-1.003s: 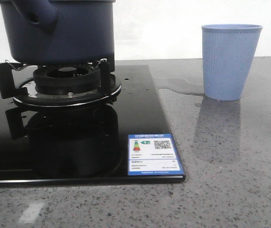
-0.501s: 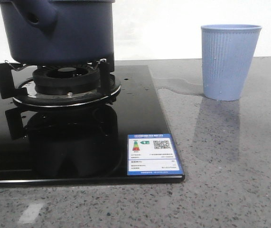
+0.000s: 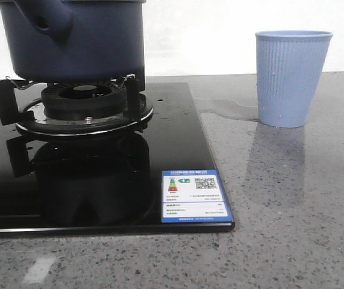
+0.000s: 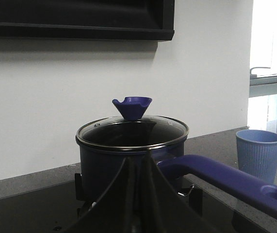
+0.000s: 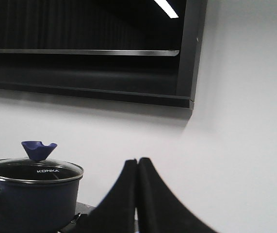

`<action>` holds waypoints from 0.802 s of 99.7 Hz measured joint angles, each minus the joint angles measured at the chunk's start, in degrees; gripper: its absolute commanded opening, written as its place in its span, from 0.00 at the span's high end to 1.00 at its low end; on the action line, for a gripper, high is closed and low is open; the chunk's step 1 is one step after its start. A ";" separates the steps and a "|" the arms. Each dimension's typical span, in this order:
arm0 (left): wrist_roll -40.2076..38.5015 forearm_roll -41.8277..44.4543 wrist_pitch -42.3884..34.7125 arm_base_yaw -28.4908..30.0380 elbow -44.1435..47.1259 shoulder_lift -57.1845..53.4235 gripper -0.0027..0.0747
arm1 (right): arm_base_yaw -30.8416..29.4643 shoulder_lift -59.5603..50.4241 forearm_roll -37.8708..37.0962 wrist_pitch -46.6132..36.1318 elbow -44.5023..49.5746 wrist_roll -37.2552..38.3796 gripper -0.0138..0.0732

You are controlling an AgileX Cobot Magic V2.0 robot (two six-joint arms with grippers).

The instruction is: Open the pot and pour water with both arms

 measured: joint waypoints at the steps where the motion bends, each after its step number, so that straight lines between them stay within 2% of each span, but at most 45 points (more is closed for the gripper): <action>1: 0.00 0.00 0.00 0.00 0.00 0.00 0.99 | 0.00 0.00 0.00 0.00 0.00 0.00 0.92; 14: -0.10 0.00 0.00 0.00 0.00 0.00 0.99 | 0.00 0.00 0.00 0.00 0.00 0.00 0.92; 24: 0.38 3.18 -0.75 0.00 0.00 0.00 0.99 | 0.00 0.00 0.00 -0.12 0.00 0.00 0.92; 33: 0.60 8.08 -1.83 0.00 0.00 0.00 0.99 | 0.00 0.00 0.00 -0.12 0.00 0.00 0.92; 41: -2.39 18.10 -1.18 0.00 0.00 0.00 0.99 | 0.00 0.00 0.00 -0.12 0.00 0.00 0.92; 48: -10.73 30.66 0.36 0.00 0.00 0.00 0.99 | 0.00 0.00 0.00 -0.12 0.00 0.00 0.92; 64: -42.26 62.46 1.83 2.71 2.34 -2.13 0.99 | 0.00 0.00 0.00 -0.12 0.00 0.00 0.92; 72: -55.15 72.97 0.93 5.02 5.50 -4.47 0.99 | 0.00 0.00 0.00 -0.12 0.00 0.00 0.92; 80: -62.66 79.21 -1.07 7.49 8.94 -7.54 0.99 | 0.00 0.00 0.00 -0.12 0.00 0.00 0.92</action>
